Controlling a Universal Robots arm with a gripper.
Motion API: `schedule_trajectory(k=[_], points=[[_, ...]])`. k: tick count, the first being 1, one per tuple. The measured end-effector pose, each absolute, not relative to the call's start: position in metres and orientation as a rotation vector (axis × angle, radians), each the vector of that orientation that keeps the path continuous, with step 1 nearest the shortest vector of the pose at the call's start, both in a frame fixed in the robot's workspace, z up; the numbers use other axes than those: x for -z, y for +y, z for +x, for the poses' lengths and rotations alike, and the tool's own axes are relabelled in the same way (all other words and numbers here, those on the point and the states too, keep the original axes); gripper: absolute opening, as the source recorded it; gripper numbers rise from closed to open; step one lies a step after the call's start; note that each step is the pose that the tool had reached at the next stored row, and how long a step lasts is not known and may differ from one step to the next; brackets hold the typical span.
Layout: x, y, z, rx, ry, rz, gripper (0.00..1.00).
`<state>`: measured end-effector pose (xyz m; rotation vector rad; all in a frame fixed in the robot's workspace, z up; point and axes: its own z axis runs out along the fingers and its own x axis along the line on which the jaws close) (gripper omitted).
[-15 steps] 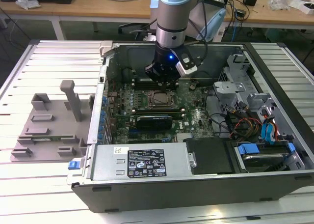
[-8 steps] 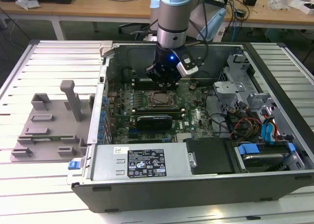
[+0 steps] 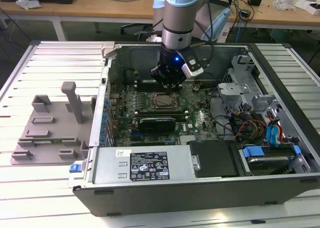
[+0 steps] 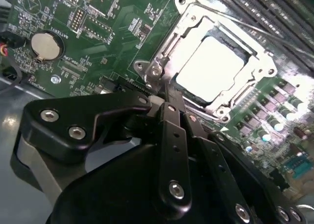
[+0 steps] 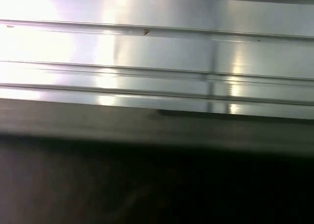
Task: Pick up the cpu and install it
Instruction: 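Install the first cpu locking lever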
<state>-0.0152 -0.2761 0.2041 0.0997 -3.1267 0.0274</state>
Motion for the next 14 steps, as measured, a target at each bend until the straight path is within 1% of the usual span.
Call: schedule_trajectory(k=[1, 9, 14], points=[[-0.214, -0.283, -0.016, -0.052, -3.126, 0.099, 0.11], [-0.214, -0.307, -0.016, -0.053, -3.126, 0.099, 0.11], [-0.218, -0.311, -0.016, -0.056, -3.126, 0.099, 0.11]])
